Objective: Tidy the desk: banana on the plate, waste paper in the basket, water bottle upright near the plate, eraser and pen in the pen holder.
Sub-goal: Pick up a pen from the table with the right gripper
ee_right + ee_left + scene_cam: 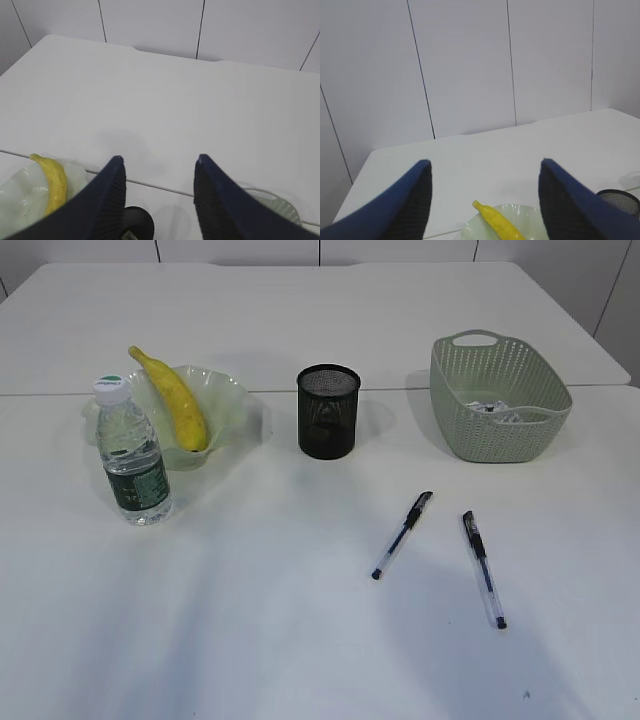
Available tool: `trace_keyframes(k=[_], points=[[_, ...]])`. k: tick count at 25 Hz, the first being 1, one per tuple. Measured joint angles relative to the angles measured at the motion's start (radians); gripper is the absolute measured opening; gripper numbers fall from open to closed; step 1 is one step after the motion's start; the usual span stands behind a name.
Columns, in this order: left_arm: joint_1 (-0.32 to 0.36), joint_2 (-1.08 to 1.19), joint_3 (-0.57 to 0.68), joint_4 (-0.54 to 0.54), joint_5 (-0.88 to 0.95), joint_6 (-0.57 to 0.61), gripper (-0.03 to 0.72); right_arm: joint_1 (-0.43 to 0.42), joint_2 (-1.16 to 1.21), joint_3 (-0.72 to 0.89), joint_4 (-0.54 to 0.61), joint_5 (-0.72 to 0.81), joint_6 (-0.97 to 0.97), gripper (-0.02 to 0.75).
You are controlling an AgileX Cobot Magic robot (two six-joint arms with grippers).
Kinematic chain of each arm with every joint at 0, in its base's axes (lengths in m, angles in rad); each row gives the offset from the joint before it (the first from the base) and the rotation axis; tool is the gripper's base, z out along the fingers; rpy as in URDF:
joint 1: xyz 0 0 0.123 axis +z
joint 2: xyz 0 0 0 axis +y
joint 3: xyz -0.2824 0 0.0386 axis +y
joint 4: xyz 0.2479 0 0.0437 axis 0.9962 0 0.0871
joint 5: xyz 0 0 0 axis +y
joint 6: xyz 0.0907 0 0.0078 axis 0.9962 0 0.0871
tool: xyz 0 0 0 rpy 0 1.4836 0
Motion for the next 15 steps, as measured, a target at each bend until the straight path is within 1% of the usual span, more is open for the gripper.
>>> trace_keyframes(k=[15], points=[[0.0, 0.0, 0.0, -0.002, 0.002, 0.002, 0.475, 0.0, -0.146, 0.0, 0.024, 0.002, -0.023, 0.338]])
